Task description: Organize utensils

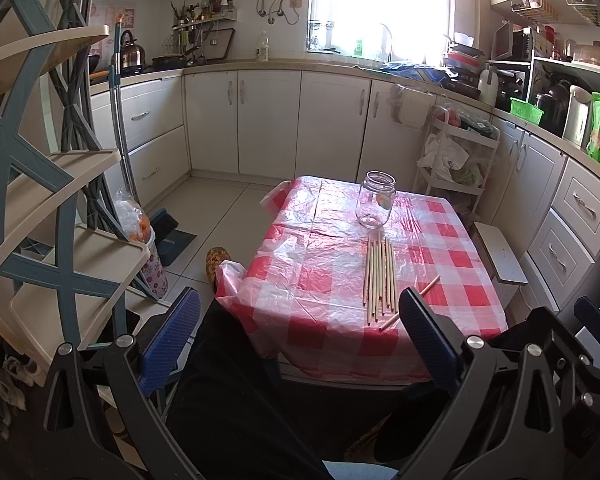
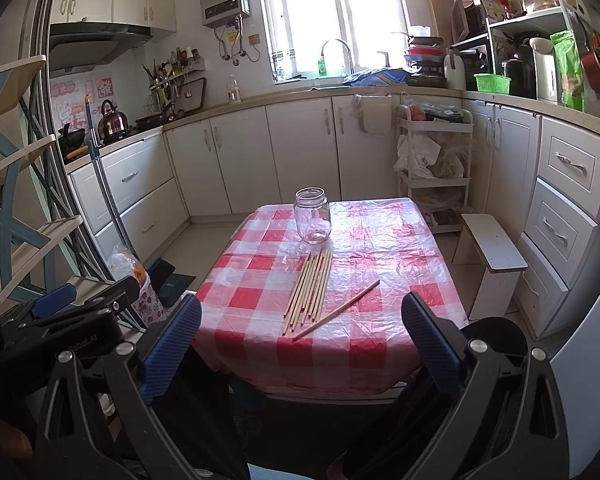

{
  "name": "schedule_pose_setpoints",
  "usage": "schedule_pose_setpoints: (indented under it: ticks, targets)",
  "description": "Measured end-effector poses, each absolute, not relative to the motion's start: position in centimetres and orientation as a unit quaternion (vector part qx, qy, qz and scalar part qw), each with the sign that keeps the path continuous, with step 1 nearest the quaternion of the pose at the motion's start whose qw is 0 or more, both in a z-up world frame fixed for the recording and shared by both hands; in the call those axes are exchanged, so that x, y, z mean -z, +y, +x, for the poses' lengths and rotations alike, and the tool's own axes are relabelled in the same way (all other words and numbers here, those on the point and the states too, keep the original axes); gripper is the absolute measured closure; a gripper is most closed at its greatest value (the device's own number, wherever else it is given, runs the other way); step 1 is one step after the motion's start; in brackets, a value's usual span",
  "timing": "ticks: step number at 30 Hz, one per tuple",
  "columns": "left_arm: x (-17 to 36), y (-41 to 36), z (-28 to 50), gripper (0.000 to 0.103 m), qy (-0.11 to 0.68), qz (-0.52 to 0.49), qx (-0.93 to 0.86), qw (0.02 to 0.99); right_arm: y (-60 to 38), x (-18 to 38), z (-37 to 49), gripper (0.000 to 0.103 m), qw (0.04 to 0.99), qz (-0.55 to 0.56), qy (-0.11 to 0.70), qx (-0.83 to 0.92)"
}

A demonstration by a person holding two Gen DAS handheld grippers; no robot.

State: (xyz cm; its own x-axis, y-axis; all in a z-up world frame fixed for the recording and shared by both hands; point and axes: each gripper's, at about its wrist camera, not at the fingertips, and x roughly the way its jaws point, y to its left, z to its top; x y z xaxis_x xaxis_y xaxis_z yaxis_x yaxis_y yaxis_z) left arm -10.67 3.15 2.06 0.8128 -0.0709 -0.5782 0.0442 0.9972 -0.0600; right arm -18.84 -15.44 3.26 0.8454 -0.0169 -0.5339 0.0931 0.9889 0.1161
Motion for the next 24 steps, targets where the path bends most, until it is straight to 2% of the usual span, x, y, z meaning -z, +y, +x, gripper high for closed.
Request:
schedule_pose_setpoints:
  ticks: [24]
  targets:
    - [-1.2,3.05,-9.92,0.007,0.313,-0.018,0.031,0.949,-14.92,-2.53,-18.36,0.007,0.952,0.043,0.302,0.035]
